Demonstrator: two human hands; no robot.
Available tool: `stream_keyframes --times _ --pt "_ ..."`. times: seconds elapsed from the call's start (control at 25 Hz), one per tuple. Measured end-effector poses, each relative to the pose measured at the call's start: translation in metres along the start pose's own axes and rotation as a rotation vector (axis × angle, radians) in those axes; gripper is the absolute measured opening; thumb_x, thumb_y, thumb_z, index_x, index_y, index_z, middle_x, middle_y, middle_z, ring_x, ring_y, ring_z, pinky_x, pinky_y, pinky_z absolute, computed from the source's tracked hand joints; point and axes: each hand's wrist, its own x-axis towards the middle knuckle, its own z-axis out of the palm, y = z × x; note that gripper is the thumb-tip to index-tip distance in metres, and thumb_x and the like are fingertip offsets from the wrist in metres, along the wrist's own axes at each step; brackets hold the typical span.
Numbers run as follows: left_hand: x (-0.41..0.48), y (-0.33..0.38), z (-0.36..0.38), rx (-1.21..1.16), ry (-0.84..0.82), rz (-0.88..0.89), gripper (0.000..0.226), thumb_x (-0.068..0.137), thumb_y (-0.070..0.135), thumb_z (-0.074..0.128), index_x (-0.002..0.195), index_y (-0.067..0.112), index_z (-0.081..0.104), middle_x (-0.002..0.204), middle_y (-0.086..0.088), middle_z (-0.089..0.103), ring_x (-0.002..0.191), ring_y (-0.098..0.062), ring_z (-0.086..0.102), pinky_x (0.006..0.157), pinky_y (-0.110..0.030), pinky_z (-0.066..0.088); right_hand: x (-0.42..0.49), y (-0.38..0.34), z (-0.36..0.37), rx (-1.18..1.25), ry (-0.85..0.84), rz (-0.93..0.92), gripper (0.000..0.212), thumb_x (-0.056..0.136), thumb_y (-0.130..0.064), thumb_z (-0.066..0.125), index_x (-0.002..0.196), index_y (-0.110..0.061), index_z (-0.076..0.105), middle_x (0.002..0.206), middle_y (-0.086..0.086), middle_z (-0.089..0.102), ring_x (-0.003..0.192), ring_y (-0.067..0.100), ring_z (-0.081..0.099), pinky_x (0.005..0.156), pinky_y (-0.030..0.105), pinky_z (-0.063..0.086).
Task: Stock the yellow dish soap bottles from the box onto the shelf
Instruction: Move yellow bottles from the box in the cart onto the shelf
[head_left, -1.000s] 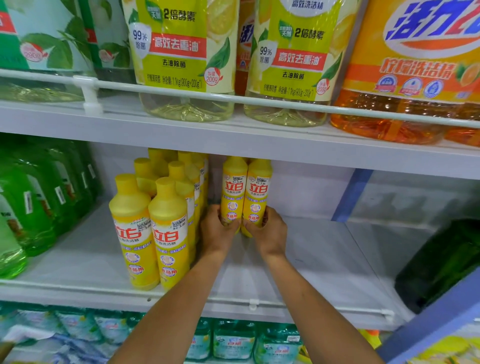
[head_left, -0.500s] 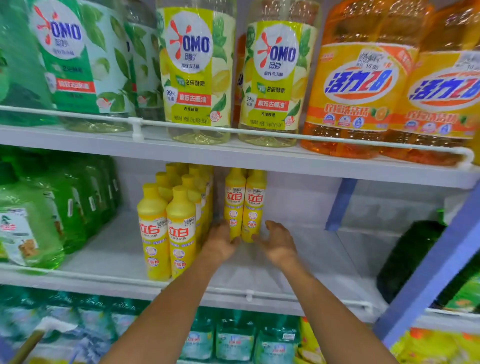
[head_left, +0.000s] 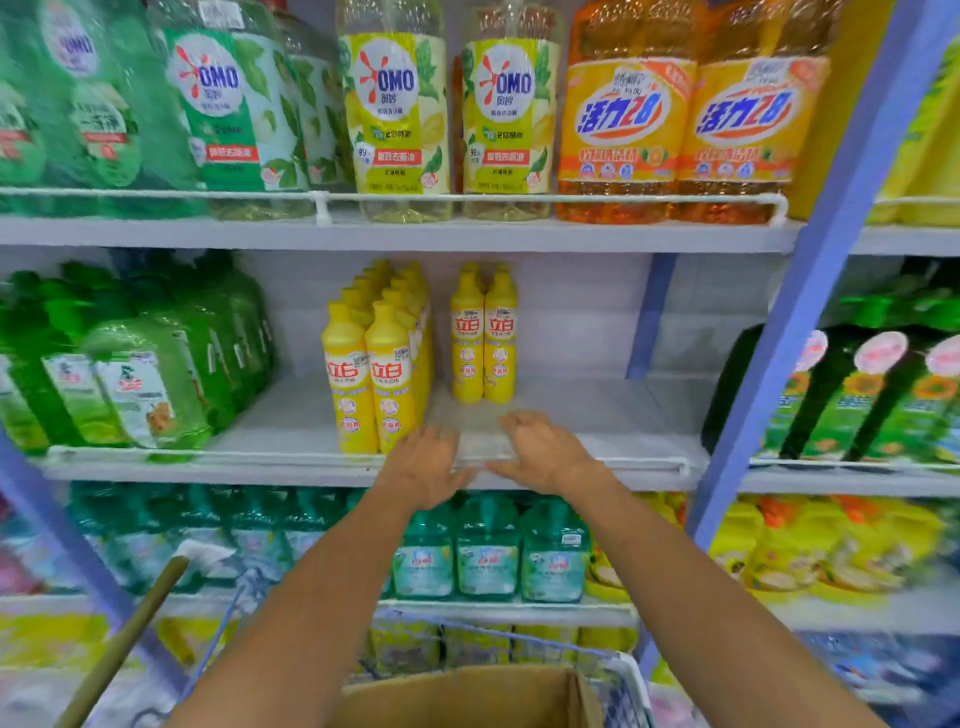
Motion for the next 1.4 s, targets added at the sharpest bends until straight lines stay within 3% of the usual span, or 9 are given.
stream_keyframes --times 0.32,0.68,0.92,1.04,1.12,1.28,1.4 --pt "-0.146 -0.048 0.010 0.001 0.036 0.028 0.065 0.095 0.060 0.050 0.138 0.011 0.046 0.131 -0.015 0.056 0.123 -0.034 0.052 0.100 -0.044 0.044 -0.091 -0.123 0.021 -0.096 -0.022 -0.007 0.068 0.093 -0.058 0.057 0.141 -0.011 0.045 0.142 0.013 0.050 0.131 0.034 0.046 0.103 0.049 0.046" --pt "-0.253 -0.102 0.079 -0.090 -0.167 -0.098 0.062 0.097 0.053 0.049 0.142 0.012 0.041 0.138 -0.016 0.050 0.129 -0.037 0.047 0.103 -0.049 0.042 -0.141 -0.214 0.123 -0.033 -0.215 -0.039 0.068 0.096 -0.055 0.054 0.147 -0.012 0.041 0.147 0.012 0.046 0.133 0.034 0.044 0.102 0.050 0.047" --pt "-0.267 -0.090 0.184 -0.141 -0.340 -0.161 0.065 0.094 0.054 0.054 0.143 0.012 0.045 0.147 -0.018 0.046 0.136 -0.038 0.043 0.109 -0.049 0.039 -0.159 -0.203 0.207 0.054 -0.396 0.004 0.068 0.094 -0.051 0.060 0.146 -0.011 0.043 0.148 0.013 0.047 0.136 0.034 0.046 0.104 0.047 0.046" --pt "-0.258 -0.077 0.239 -0.154 -0.452 -0.182 0.066 0.092 0.060 0.050 0.136 0.011 0.053 0.143 -0.019 0.051 0.135 -0.038 0.044 0.113 -0.050 0.036 -0.161 -0.179 0.259 0.076 -0.494 0.050 0.062 0.094 -0.059 0.055 0.131 -0.009 0.057 0.134 0.015 0.060 0.123 0.036 0.057 0.093 0.046 0.050" --pt "-0.253 -0.068 0.272 -0.187 -0.512 -0.189 0.065 0.093 0.058 0.051 0.138 0.012 0.047 0.141 -0.019 0.051 0.134 -0.039 0.045 0.110 -0.049 0.038 -0.162 -0.162 0.294 0.110 -0.545 0.051 0.059 0.095 -0.060 0.053 0.125 -0.009 0.060 0.130 0.015 0.060 0.119 0.037 0.059 0.089 0.046 0.050" --pt "-0.246 -0.054 0.343 -0.264 -0.595 -0.214 0.062 0.093 0.056 0.054 0.138 0.014 0.043 0.141 -0.016 0.050 0.133 -0.038 0.045 0.108 -0.048 0.041 -0.166 -0.128 0.368 0.152 -0.603 0.051 0.063 0.095 -0.058 0.053 0.136 -0.010 0.051 0.139 0.016 0.052 0.127 0.038 0.053 0.097 0.047 0.048" --pt "-0.249 -0.046 0.400 -0.314 -0.665 -0.266 0.073 0.094 0.054 0.056 0.148 0.010 0.036 0.148 -0.019 0.044 0.133 -0.041 0.045 0.107 -0.049 0.043 -0.167 -0.112 0.427 0.205 -0.644 0.086 0.062 0.094 -0.056 0.054 0.129 -0.005 0.054 0.134 0.020 0.053 0.125 0.039 0.053 0.099 0.045 0.047"
